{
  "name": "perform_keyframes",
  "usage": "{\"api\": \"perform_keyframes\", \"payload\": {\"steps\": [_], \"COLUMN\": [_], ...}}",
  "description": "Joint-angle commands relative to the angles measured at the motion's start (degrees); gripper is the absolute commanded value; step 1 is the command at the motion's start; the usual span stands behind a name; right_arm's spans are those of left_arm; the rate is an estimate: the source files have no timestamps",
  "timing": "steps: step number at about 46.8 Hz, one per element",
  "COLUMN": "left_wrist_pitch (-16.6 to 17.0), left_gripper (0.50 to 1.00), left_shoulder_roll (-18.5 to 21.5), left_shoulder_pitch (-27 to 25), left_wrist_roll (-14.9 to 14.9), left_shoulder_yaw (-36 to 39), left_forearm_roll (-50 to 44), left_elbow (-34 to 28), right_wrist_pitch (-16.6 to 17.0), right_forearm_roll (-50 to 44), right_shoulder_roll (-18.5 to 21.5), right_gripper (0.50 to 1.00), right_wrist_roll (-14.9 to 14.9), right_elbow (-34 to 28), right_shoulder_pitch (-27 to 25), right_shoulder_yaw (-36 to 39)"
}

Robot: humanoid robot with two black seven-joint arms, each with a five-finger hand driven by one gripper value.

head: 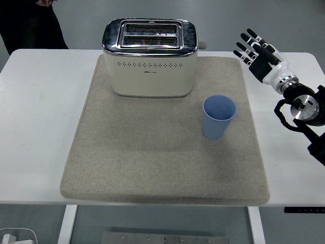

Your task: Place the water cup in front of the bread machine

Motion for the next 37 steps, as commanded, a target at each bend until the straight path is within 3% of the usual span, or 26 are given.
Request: {"api": "perform_keyframes", "payload": {"steps": [1,15,24,28,37], "left_wrist_pitch": [0.00,0.00,0.00,0.08,0.09], "left_gripper": [1.000,1.000,1.000,1.000,1.000], "left_shoulder_roll": [0.00,0.00,0.00,0.00,0.00], "left_shoulder_pitch": [0.00,0.00,0.00,0.00,0.00], "left_wrist_roll": [0.10,0.10,0.10,0.10,0.10], "left_shoulder_yaw": [0.04,-0.13,-0.13,-0.13,-0.13], "left_forearm_roll": [0.00,0.00,0.00,-0.08,-0.08], "left_elbow": [0.08,0.00,0.08,0.08,0.17], "right_wrist_pitch": [0.00,0.35,3.42,6.23,16.16], "right_forearm_roll": [0.00,-0.09,0.00,0.09,0.09], "right_shoulder_roll": [0.00,-0.09,-0.70,-1.14,-5.35], "right_gripper": [0.930,0.930,0.930,0.930,0.930], "right_wrist_roll": [0.00,0.00,0.00,0.00,2.63], "right_elbow": [0.00,0.09,0.00,0.18,2.11], "right_shoulder_pitch": [-0.06,-0.41,-1.02,-1.38,-3.13], "right_shoulder_yaw": [0.00,-0.09,-0.09,0.00,0.00]}}
